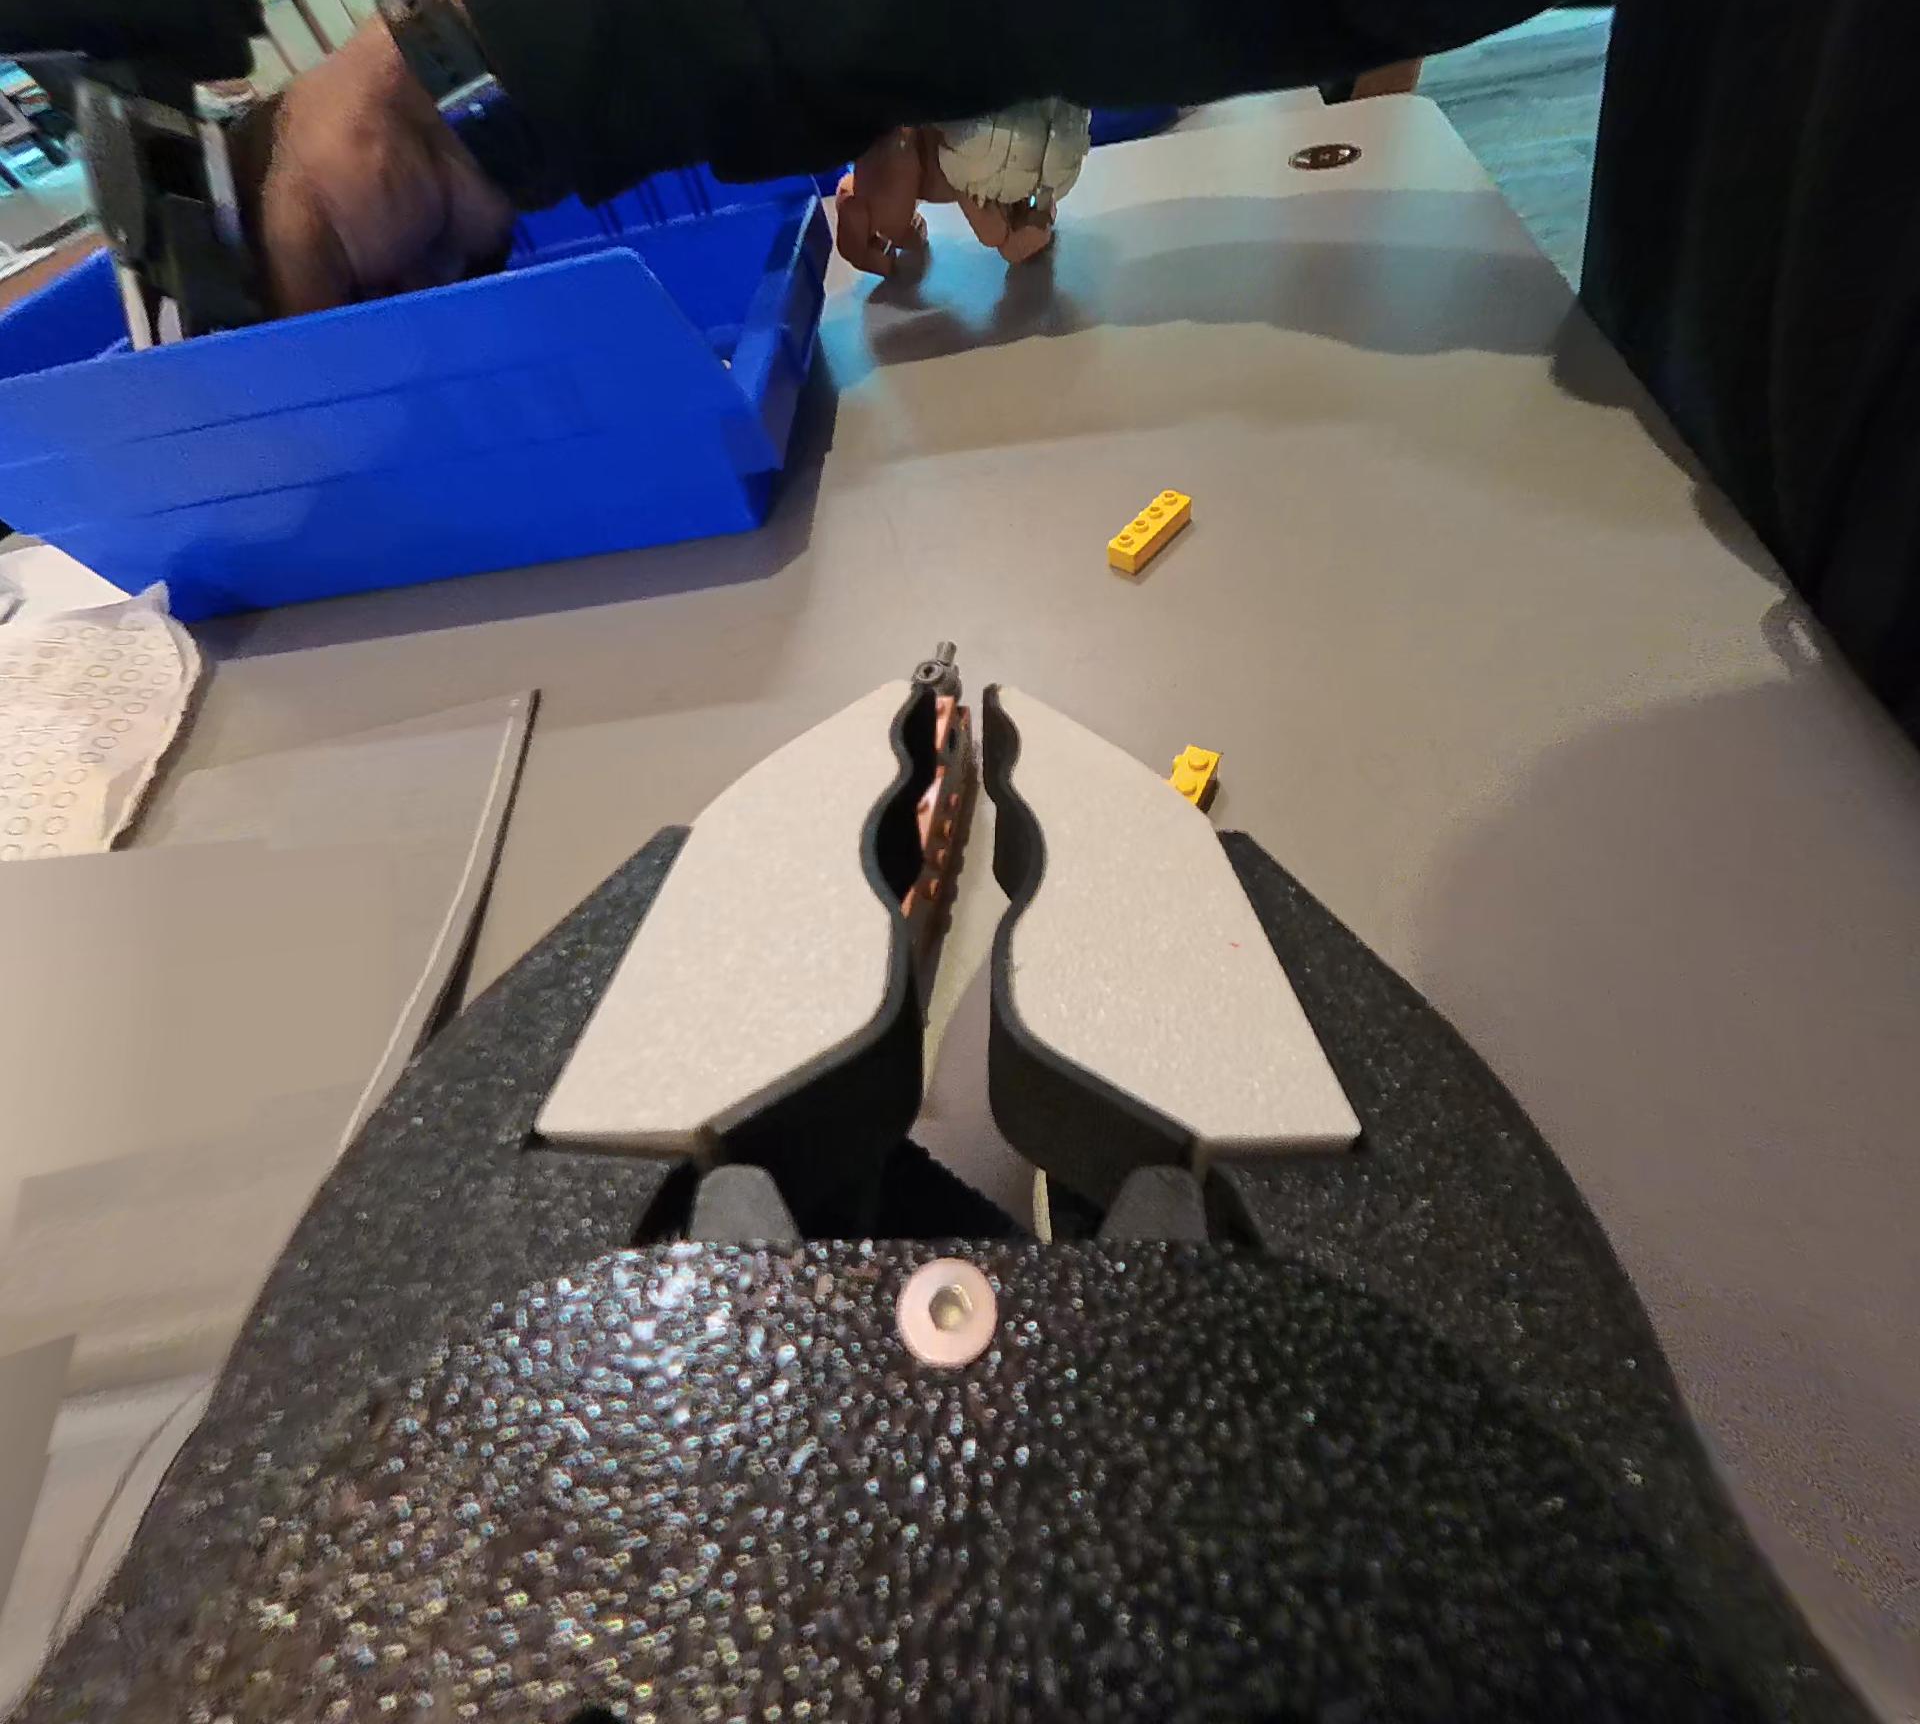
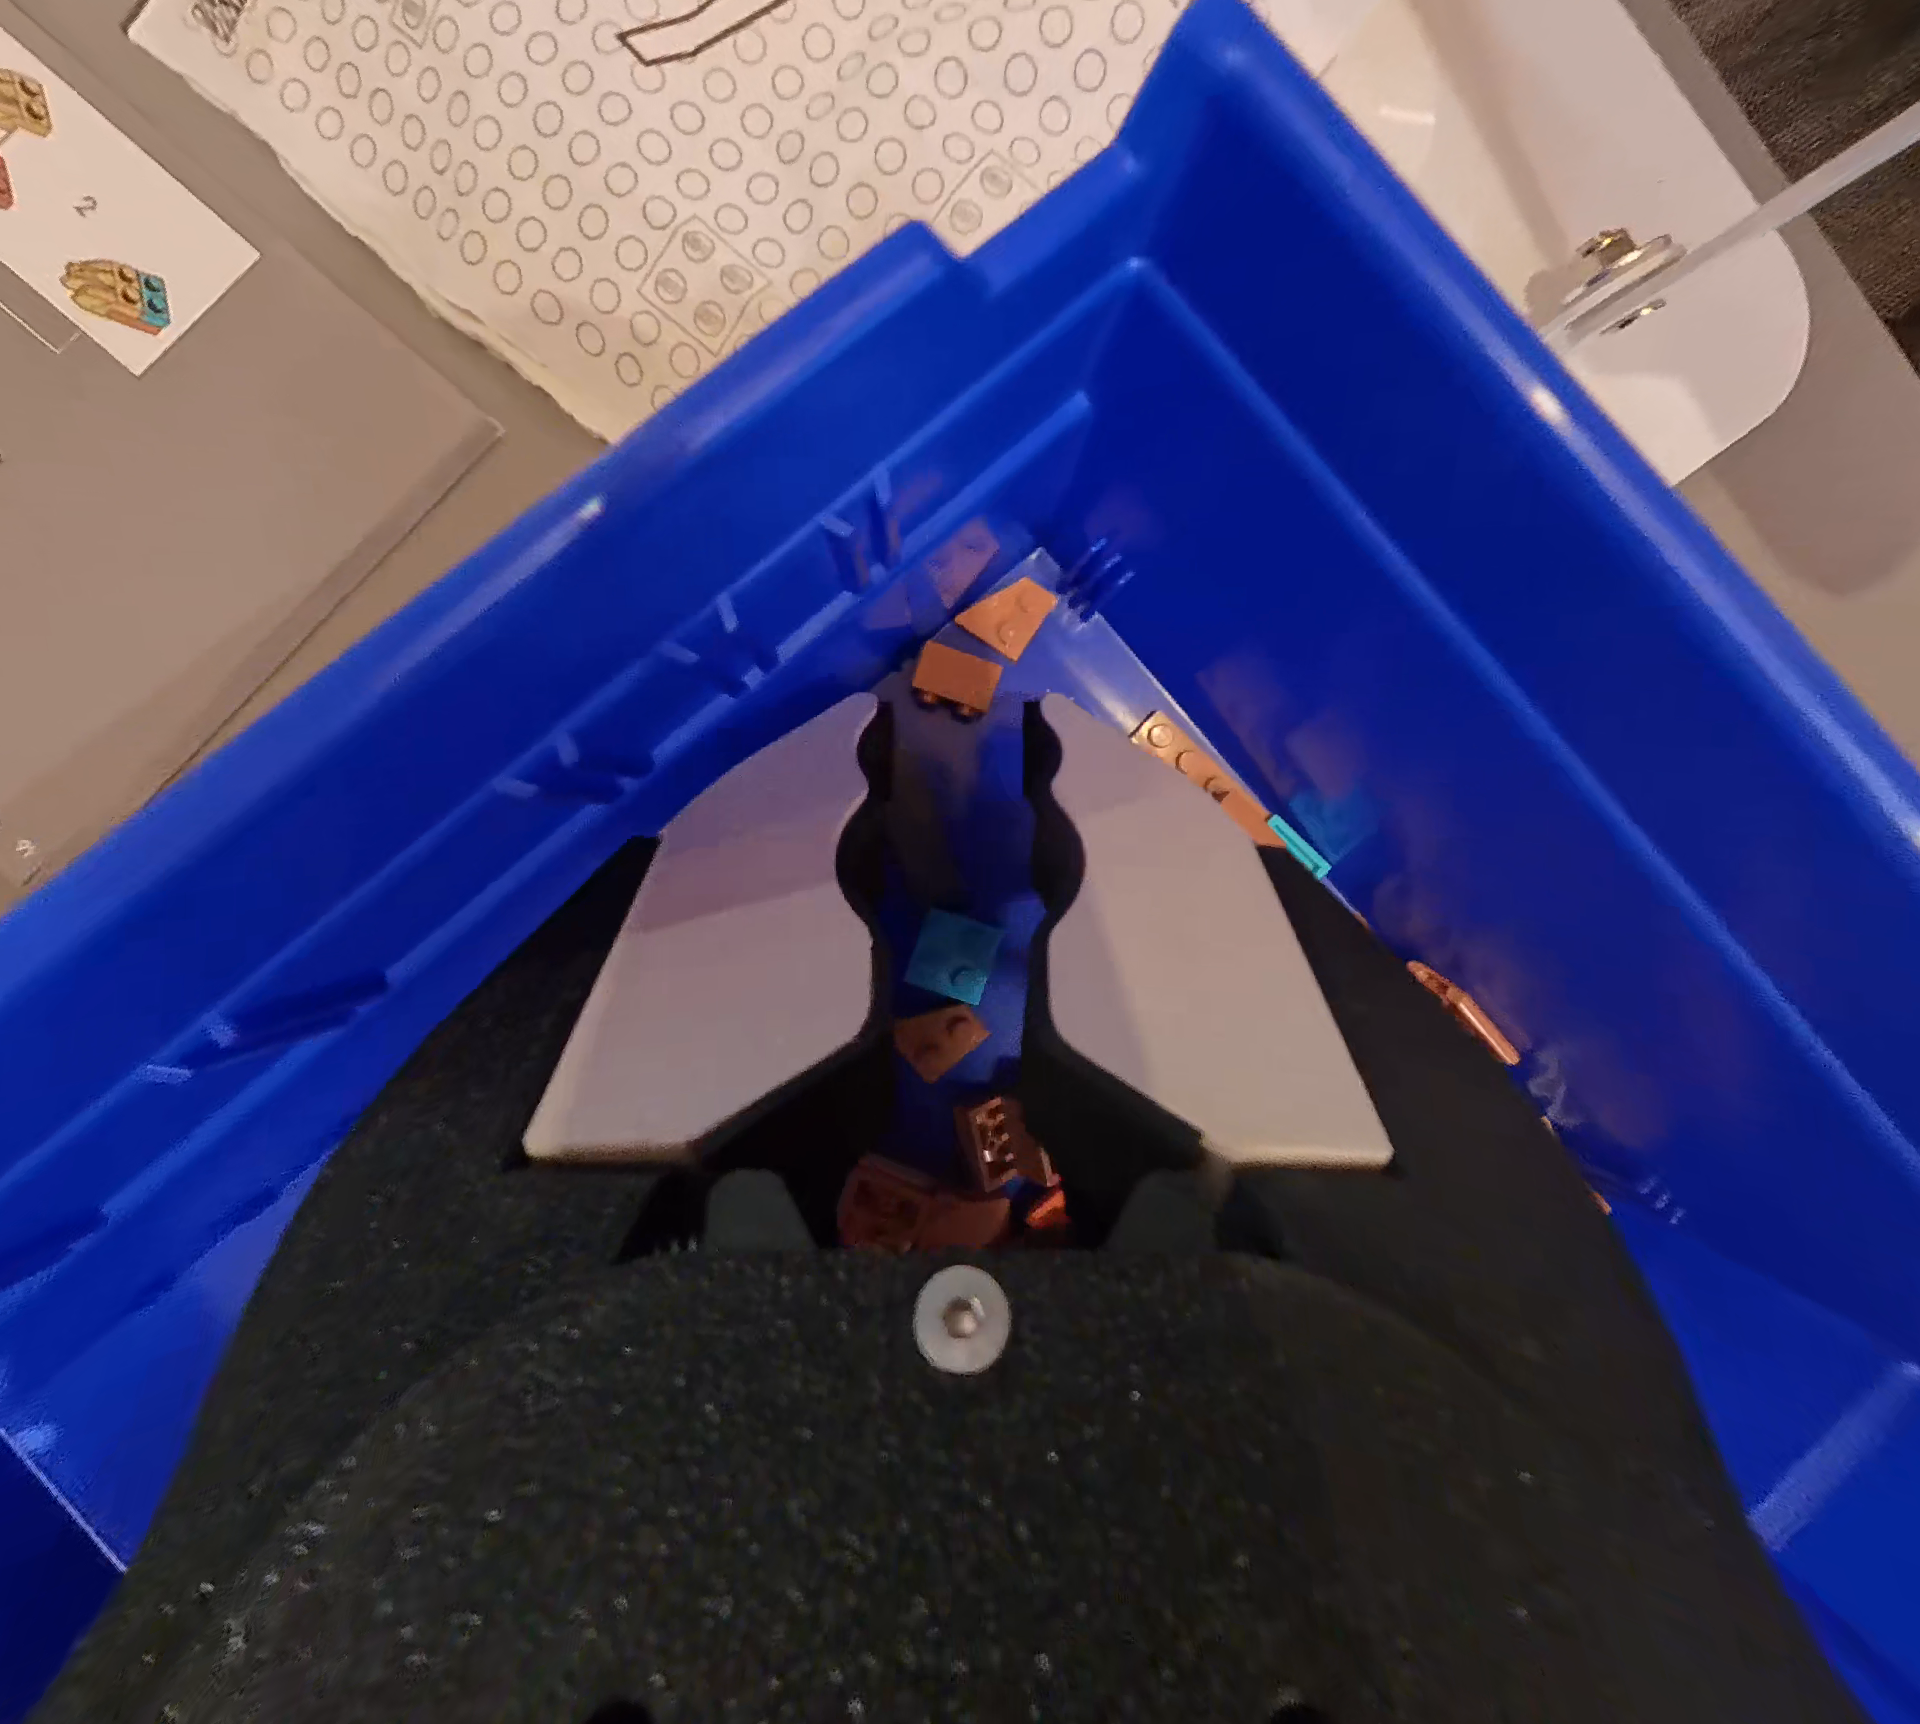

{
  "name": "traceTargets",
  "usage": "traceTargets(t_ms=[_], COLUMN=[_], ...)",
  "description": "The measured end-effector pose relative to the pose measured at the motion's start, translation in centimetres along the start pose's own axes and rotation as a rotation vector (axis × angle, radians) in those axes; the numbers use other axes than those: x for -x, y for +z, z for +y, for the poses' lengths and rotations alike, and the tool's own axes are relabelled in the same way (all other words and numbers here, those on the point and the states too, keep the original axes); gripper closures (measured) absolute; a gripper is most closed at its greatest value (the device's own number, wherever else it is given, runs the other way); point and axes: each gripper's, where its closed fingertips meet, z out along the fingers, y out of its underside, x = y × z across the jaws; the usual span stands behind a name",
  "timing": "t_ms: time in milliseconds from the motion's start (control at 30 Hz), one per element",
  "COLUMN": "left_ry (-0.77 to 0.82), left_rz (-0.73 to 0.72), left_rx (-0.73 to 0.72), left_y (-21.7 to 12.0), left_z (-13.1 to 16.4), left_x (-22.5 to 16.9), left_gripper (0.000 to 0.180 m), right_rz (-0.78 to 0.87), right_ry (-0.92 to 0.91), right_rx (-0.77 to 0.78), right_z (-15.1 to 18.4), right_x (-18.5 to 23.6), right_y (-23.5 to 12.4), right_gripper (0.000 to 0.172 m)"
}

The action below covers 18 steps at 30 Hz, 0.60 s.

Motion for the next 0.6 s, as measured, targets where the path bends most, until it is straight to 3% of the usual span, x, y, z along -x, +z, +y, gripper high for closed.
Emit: traceTargets(t_ms=[267,600], left_ry=[-0.035,-0.045], left_rz=[-0.006,-0.021], left_rx=[-0.074,-0.065], left_y=[-1.4,-1.4], left_z=[-0.7,-0.5], left_x=[0.2,0.6], left_gripper=[0.173,0.173], right_rz=[0.008,-0.007], right_ry=[0.036,0.057], right_rx=[-0.059,-0.066], right_z=[0.3,0.5], right_x=[-0.7,-1.0], right_y=[-0.5,-0.9], right_gripper=[0.142,0.139])
